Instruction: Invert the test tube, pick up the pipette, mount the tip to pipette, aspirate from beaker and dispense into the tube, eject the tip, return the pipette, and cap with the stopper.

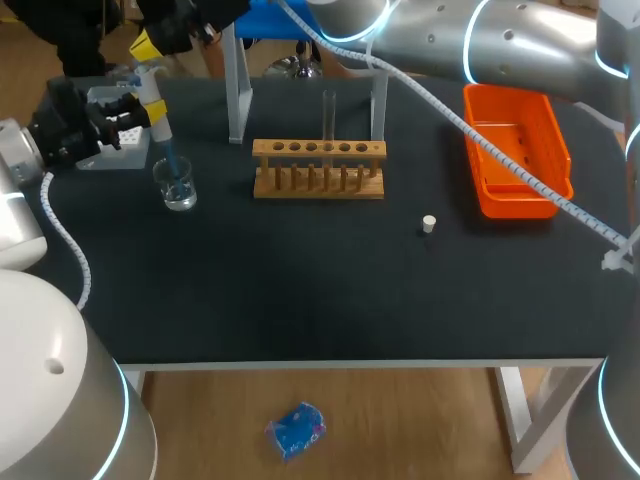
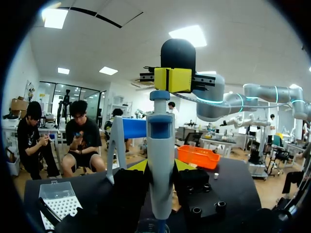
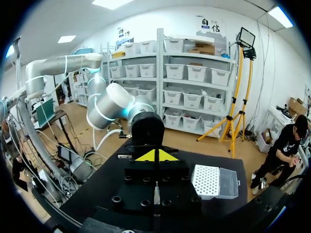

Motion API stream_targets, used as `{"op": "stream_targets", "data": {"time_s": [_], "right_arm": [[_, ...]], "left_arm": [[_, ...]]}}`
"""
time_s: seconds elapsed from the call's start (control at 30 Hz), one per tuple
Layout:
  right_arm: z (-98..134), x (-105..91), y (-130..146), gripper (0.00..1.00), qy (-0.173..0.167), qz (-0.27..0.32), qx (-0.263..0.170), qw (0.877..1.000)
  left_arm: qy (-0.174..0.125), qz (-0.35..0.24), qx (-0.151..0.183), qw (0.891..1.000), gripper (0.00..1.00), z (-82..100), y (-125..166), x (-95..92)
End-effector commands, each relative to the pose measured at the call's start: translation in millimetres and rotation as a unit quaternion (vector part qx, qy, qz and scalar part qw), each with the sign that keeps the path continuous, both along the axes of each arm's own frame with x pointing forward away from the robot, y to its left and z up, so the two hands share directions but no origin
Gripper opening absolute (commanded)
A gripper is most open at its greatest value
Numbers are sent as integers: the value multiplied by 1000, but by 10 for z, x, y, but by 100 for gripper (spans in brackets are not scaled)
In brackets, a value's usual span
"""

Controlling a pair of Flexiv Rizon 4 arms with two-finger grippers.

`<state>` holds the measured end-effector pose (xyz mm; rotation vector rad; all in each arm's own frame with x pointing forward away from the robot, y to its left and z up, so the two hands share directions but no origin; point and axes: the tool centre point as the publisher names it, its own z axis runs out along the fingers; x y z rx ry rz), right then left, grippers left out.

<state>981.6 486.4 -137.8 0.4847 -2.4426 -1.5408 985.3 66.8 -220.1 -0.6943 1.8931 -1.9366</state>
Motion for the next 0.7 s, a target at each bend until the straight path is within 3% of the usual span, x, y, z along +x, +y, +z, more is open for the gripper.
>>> {"op": "stream_targets", "data": {"time_s": [0.03,0.7], "right_arm": [[-6,7,0,0,-3,-2,2,1000],[171,52,-6,0,-23,-9,17,1000]], "left_arm": [[0,0,0,1000,0,23,-7,-5],[0,0,0,1000,0,23,-7,-5]]}}
